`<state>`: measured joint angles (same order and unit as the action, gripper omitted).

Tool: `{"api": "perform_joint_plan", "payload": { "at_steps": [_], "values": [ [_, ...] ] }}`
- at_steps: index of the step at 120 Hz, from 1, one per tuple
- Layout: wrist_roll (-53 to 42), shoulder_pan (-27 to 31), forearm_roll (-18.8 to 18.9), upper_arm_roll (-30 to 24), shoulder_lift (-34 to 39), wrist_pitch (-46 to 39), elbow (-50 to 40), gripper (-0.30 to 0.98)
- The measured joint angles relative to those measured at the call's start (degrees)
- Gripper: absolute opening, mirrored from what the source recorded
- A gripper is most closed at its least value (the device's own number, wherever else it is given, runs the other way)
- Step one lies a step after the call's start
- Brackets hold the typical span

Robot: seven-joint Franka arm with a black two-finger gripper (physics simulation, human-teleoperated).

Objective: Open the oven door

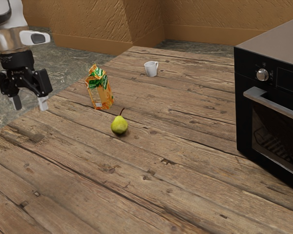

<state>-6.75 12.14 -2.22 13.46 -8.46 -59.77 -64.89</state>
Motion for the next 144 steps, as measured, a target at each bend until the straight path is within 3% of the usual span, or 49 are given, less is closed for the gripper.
{"api": "perform_joint_plan", "payload": {
  "at_steps": [18,26,31,37,48,56,66,72,80,89,100,122,144],
  "values": [
    [-2.2,-0.1,-0.2,0.1,0.1,-8.4,-0.2,0.67],
    [-3.3,-0.8,0.3,-0.8,7.6,-10.7,1.1,0.67],
    [-5.8,2.8,4.0,-7.9,15.7,-13.1,1.7,0.67],
    [-9.0,-5.9,9.4,-16.4,19.6,-15.5,2.1,0.67],
    [-14.1,-12.8,17.0,-30.1,17.4,-19.3,1.8,0.66],
    [-19.6,-15.2,20.5,-34.2,17.3,-25.6,-4.4,0.66],
    [-27.5,-18.2,18.6,-30.0,24.5,-37.4,-21.6,0.66],
    [-32.6,-27.5,17.6,-22.4,27.0,-43.7,-27.5,0.67],
    [-39.1,-44.9,17.9,-9.0,29.1,-50.7,-32.2,0.67],
    [-45.8,-52.9,18.6,-2.8,29.1,-56.5,-33.8,0.67],
    [-52.8,-55.7,19.2,-1.1,26.1,-62.1,-34.0,0.67],
    [-63.5,-55.7,19.4,-0.8,19.5,-69.0,-32.6,0.67],
    [-71.2,-57.1,19.0,-1.3,17.4,-72.8,-33.0,0.67]
  ]
}}
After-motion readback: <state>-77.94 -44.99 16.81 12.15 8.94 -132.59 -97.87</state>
